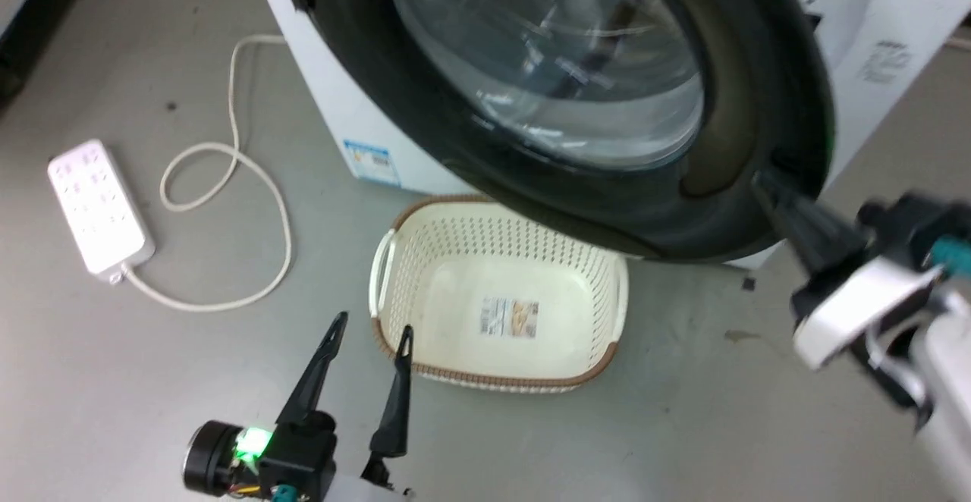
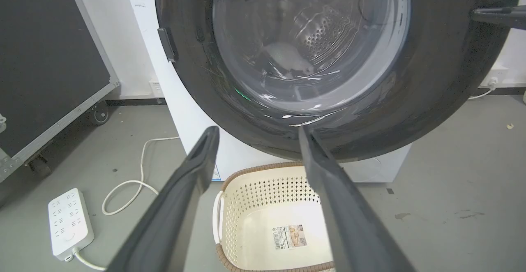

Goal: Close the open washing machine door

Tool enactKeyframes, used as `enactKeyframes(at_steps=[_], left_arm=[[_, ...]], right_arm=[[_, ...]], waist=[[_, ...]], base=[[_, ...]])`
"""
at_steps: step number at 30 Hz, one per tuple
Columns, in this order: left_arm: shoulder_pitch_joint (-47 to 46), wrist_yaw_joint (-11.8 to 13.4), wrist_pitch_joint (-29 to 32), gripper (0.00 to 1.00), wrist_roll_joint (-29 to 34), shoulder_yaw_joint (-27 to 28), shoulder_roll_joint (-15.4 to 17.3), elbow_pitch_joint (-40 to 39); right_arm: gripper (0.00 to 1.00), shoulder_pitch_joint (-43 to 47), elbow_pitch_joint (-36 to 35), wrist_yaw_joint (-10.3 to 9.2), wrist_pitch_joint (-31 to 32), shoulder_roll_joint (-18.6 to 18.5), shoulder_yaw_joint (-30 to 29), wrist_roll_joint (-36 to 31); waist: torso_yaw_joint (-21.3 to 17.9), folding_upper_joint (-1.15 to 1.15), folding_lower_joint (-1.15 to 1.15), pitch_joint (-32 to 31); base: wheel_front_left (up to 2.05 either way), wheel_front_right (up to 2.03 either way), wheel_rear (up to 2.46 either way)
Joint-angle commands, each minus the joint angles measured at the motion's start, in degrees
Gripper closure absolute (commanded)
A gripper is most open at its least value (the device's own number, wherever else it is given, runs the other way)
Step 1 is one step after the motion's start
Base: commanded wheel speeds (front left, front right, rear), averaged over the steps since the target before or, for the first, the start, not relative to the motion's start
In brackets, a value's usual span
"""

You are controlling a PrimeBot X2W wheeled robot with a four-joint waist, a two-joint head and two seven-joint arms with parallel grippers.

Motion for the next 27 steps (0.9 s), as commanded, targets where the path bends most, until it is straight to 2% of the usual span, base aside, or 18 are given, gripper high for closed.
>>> enactKeyframes(at_steps=[1,7,13,20,27], left_arm=[[-1.1,0.5,-0.3,0.0,0.1,-0.4,-0.2,-0.2],[-2.8,1.7,-0.3,0.0,0.0,-2.2,-0.7,-0.3],[-4.4,2.6,-0.3,0.0,-0.2,-3.7,-1.1,-0.1],[-5.2,3.6,-0.3,0.0,-0.8,-4.5,-1.3,0.2],[-5.6,4.1,-0.3,0.0,-1.6,-4.7,-1.4,0.7]], right_arm=[[1.0,-2.5,1.0,0.05,0.3,-1.1,0.6,1.4],[1.0,-12.1,6.4,0.05,1.7,-4.5,2.2,7.2],[1.0,-19.9,13.4,0.05,2.6,-6.0,1.4,10.1],[1.0,-25.0,21.6,0.05,2.5,-5.0,-0.5,11.4],[1.0,-26.3,25.8,0.05,0.5,-3.2,1.6,11.5]], waist=[[1.2,-0.01,-0.02,2.0],[2.5,-0.01,-0.02,5.1],[3.5,-0.01,-0.02,7.2],[3.9,-0.01,-0.02,7.8],[2.7,-0.01,-0.02,6.1]], base=[[0.0,0.0,0.0],[0.0,0.0,0.0],[0.0,0.0,0.0],[0.0,0.0,0.0],[0.0,0.0,0.0]])
